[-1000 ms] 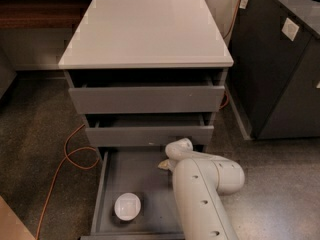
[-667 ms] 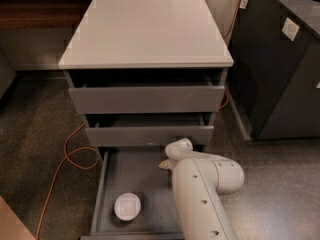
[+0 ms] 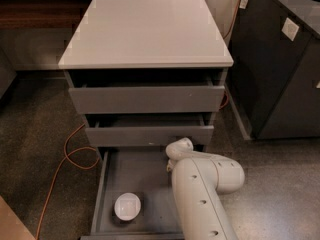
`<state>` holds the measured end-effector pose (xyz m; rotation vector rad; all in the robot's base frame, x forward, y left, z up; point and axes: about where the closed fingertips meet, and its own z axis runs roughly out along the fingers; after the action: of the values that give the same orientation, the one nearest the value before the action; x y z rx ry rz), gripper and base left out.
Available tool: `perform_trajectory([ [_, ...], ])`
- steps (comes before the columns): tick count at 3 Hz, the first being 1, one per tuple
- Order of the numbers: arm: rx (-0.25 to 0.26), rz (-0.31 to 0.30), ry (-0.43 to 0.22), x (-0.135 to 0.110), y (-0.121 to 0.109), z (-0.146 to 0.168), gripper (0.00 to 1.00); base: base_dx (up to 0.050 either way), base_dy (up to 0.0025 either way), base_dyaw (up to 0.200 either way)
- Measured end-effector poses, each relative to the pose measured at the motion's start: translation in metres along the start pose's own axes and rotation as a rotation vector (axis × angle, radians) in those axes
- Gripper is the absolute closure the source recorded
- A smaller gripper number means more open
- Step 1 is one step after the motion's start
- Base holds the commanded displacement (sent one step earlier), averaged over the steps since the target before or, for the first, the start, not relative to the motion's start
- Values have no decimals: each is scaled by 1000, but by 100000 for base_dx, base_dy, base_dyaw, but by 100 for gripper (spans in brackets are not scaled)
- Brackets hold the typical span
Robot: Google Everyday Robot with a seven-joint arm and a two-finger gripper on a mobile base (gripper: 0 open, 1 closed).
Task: Pick coke can from bottom drawer and place on counter
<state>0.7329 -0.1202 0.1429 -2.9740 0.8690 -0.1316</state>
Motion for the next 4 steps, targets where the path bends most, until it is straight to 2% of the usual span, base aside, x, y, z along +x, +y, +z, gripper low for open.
perform_trajectory([
  [1,33,22,6,-1,-2,-5,72,0,0,0],
  [2,88,63,-17,-10,-7,-18,95,0,0,0],
  [3,159,100,-84,-34,-16,-42,100,0,0,0],
  [4,216,130,-165,-66,-30,-71,100,0,0,0],
])
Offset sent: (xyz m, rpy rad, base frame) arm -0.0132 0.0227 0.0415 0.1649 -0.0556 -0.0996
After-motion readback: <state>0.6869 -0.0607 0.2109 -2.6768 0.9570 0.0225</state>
